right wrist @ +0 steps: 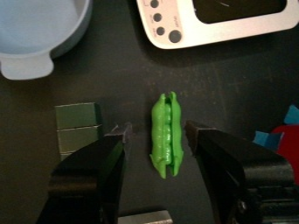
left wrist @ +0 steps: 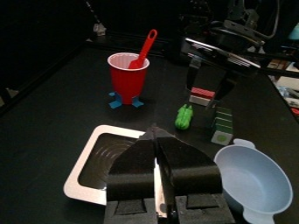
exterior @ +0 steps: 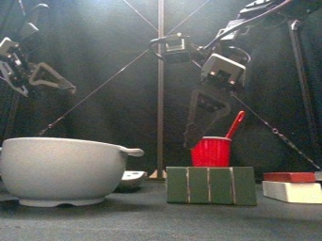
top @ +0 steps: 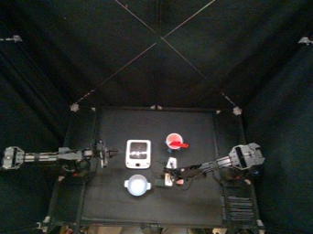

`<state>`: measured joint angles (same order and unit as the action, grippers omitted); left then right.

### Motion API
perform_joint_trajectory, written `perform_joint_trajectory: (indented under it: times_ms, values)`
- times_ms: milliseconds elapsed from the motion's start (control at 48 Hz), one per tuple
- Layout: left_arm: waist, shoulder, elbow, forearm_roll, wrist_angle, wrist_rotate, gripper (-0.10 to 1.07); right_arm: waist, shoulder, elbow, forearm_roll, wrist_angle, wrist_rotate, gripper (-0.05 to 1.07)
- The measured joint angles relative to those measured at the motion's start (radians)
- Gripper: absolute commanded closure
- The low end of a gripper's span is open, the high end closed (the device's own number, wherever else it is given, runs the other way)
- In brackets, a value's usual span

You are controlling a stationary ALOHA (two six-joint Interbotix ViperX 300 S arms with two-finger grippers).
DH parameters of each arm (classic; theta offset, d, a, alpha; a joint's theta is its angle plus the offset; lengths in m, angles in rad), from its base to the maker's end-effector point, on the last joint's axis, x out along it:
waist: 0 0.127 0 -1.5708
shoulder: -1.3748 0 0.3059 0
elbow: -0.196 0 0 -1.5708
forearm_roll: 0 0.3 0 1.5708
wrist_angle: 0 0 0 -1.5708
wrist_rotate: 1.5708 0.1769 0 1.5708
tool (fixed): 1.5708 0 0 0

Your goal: Grab sushi roll

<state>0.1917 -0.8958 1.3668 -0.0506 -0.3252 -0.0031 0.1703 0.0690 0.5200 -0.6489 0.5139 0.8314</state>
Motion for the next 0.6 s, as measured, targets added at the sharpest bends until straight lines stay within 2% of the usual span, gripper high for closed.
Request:
perform_joint_trajectory:
  times_ms: [333, 604]
  values:
    - [0.000, 0.002, 0.002, -0.017, -0.002, 0.000, 0.65, 0.038, -0.006, 0.014, 0.138, -0.095, -0.005, 0.17]
    - [0.002, 0.000, 0.002, -0.017, 0.000, 0.003, 0.65, 0.081, -0.008, 0.021, 0.186, -0.115, -0.003, 0.17]
